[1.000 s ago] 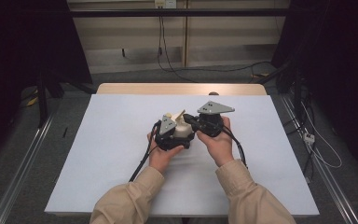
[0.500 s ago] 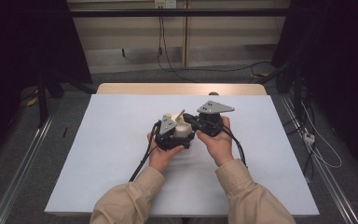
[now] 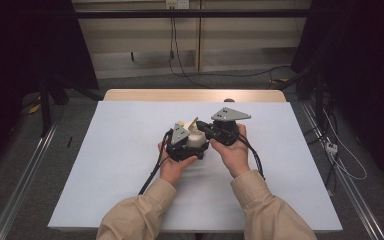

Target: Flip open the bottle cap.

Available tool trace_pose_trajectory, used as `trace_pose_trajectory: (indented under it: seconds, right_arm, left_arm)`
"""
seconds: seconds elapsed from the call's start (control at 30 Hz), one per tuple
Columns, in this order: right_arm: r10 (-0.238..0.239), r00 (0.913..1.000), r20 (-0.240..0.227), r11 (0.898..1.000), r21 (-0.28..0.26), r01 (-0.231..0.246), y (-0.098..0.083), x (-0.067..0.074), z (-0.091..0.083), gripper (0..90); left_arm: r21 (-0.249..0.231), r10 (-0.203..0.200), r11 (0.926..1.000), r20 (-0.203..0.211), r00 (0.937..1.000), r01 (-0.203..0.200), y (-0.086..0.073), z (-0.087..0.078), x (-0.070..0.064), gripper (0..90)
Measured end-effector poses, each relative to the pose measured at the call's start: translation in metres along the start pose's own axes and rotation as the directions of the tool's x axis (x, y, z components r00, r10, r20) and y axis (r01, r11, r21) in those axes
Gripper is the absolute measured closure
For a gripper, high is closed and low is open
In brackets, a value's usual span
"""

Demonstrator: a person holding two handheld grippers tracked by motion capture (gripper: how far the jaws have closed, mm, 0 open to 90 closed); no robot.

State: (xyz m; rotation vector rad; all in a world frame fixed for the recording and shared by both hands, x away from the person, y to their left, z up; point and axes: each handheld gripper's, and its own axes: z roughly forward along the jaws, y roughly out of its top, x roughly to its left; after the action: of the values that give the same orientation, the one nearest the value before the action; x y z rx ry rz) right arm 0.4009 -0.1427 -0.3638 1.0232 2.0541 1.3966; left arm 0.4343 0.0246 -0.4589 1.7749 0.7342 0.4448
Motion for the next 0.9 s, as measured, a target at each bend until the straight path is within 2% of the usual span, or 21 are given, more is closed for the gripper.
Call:
trace_pose_trajectory:
  seconds: [0.9]
  right_arm:
    - [-0.004, 1.0, -0.008, 1.0, 0.001, 0.004, 0.0026, 0.0022, 0.0077, 90.0]
  left_arm:
    - [-0.006, -0.006, 1.0, -0.001, 1.0, 0.006, -0.0001, 0.0004, -0.0005, 5.1]
